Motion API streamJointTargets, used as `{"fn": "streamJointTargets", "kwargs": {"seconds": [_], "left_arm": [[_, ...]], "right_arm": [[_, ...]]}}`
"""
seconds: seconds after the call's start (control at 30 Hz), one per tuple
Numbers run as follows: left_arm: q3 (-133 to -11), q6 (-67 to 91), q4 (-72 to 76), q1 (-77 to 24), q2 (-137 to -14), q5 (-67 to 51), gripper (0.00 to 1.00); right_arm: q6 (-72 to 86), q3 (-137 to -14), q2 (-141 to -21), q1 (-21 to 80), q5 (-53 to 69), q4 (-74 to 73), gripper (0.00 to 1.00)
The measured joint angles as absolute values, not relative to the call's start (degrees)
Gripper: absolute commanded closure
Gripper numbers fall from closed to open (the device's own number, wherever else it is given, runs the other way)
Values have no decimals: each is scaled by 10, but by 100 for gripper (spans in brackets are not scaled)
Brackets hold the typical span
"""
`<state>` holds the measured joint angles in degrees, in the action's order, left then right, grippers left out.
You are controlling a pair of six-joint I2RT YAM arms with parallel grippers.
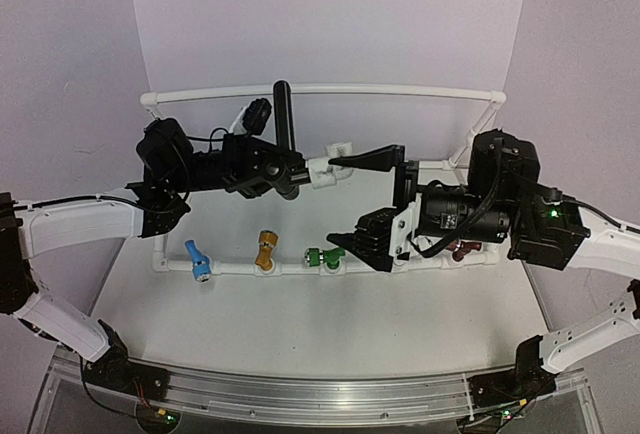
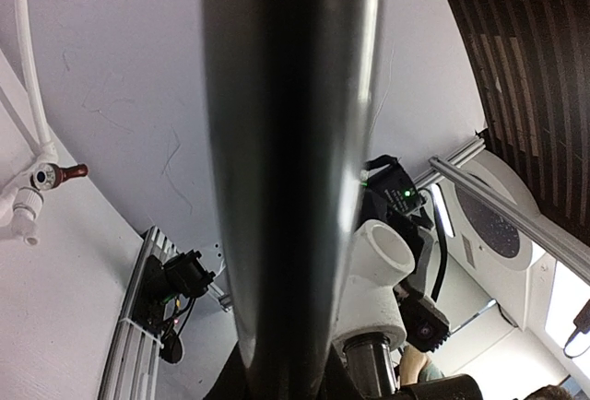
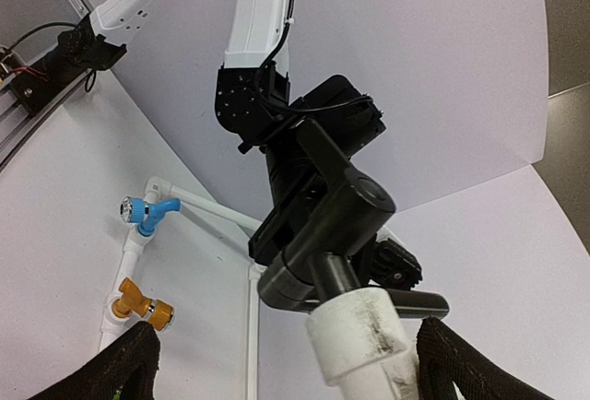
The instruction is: Install the water faucets
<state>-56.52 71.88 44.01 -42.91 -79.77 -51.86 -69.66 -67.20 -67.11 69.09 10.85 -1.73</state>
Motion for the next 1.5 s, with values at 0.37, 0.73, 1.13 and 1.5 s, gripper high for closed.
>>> {"fn": "streamJointTargets", "kwargs": {"seconds": [0.37,0.73,1.13,1.5], "left_arm": [[-564,699,405,-432,-798,-562,100],[-564,691,397,-434,-797,-603,100],[-575,704,416,-437,-798,-600,100],[-582,704,431,-442,-798,-568,100]], "right_arm": [[-717,-679,-676,688,105,-17,18],[-734,-679,-695,662,99,-29,28],[-734,-657,-702,645,127,-41,26],[-730,-648,-681,646,173,-61,21]]}}
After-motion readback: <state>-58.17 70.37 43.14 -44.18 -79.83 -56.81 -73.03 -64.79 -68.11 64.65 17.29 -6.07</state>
